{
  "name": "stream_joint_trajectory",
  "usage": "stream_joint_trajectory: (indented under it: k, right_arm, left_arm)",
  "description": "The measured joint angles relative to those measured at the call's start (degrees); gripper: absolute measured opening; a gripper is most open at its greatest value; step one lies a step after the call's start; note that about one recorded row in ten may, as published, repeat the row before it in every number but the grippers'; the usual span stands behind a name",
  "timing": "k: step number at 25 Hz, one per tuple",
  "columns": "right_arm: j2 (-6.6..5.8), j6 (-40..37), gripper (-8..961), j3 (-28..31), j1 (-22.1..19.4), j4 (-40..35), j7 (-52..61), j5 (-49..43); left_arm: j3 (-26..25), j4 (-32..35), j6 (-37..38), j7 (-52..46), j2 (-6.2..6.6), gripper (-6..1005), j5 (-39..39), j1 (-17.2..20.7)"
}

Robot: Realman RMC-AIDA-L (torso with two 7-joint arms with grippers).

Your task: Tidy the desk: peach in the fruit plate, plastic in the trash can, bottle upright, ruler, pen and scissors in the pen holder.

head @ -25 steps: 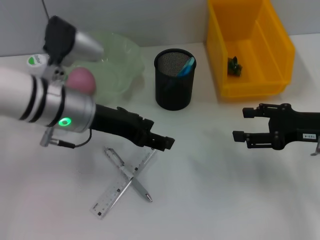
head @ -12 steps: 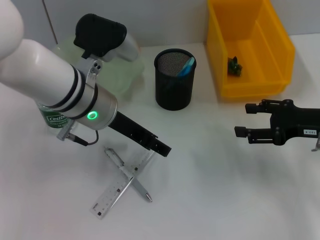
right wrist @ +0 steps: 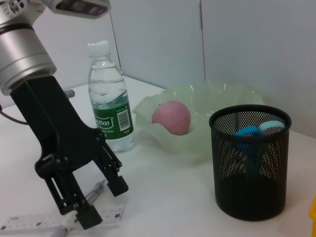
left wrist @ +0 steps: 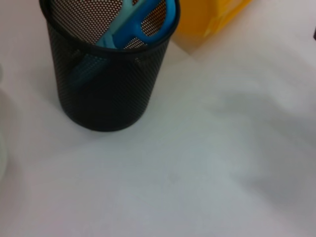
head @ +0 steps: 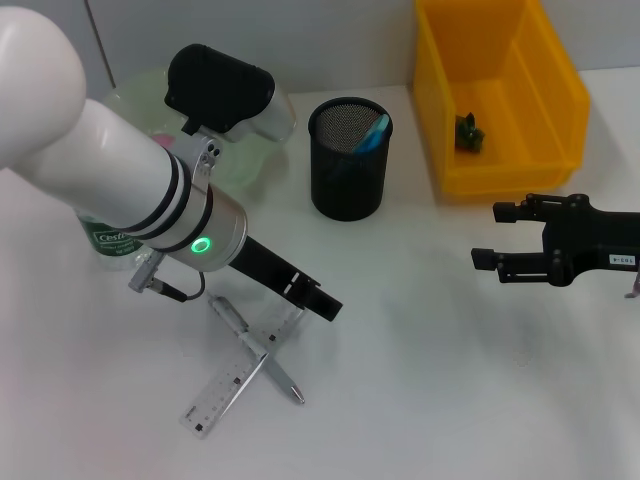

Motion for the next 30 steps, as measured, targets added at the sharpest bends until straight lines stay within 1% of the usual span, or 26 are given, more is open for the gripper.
stream_joint_trajectory:
  k: [8, 10, 30]
  right_arm:
    - [0.18, 0.1, 744, 0.0, 0.0, 0.0, 0.3, 0.0]
    - [0.35, 0.3, 743, -0.1, 0.1, 0.0, 0.4, 0.0]
    - [0.63, 0.3, 734, 0.0, 0.7, -0.2, 1.4, -0.1]
  left_arm:
    - [1.3, -1.0, -1.6, -0.4, 0.01, 807, 0.6, 0.3]
    - [2.8, -2.3, -3.0, -0.8, 0.01, 807, 0.9, 0.3]
    - [4.7, -3.0, -5.6, -1.1, 0.01, 804, 2.8, 0.6]
